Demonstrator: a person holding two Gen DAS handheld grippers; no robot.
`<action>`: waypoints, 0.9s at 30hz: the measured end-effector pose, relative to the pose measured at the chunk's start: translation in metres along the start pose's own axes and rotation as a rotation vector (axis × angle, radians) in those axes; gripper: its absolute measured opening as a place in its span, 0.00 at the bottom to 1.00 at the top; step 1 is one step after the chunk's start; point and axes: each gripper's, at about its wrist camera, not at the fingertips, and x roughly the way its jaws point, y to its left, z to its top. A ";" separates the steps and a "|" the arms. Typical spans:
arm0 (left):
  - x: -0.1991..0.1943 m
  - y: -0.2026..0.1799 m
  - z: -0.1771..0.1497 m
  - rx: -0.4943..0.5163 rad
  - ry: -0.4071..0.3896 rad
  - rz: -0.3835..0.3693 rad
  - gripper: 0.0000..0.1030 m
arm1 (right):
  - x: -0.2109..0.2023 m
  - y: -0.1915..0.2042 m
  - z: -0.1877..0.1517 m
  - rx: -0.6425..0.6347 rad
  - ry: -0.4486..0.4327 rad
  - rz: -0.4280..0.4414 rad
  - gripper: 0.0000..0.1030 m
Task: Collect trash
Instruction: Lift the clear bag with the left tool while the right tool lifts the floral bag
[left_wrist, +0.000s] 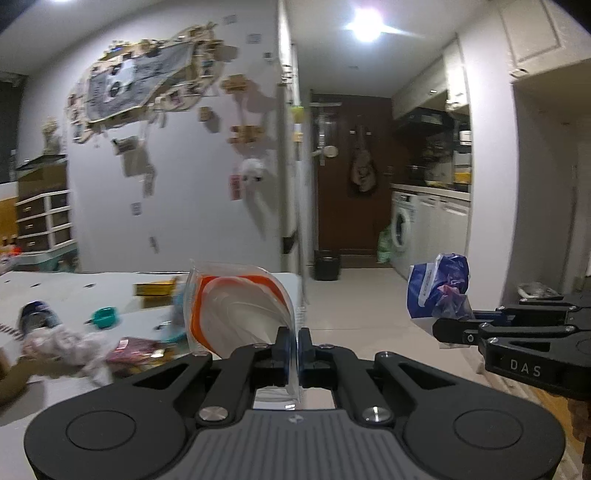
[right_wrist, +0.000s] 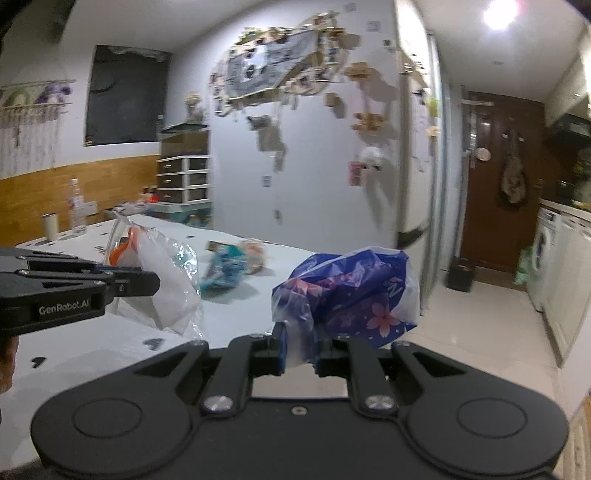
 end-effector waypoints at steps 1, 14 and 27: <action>0.004 -0.007 0.001 0.006 0.000 -0.014 0.03 | -0.003 -0.006 -0.001 0.008 0.001 -0.013 0.13; 0.067 -0.087 -0.009 0.031 0.069 -0.192 0.03 | -0.032 -0.092 -0.027 0.113 0.058 -0.174 0.13; 0.170 -0.128 -0.067 -0.030 0.249 -0.281 0.03 | 0.024 -0.170 -0.082 0.271 0.290 -0.249 0.13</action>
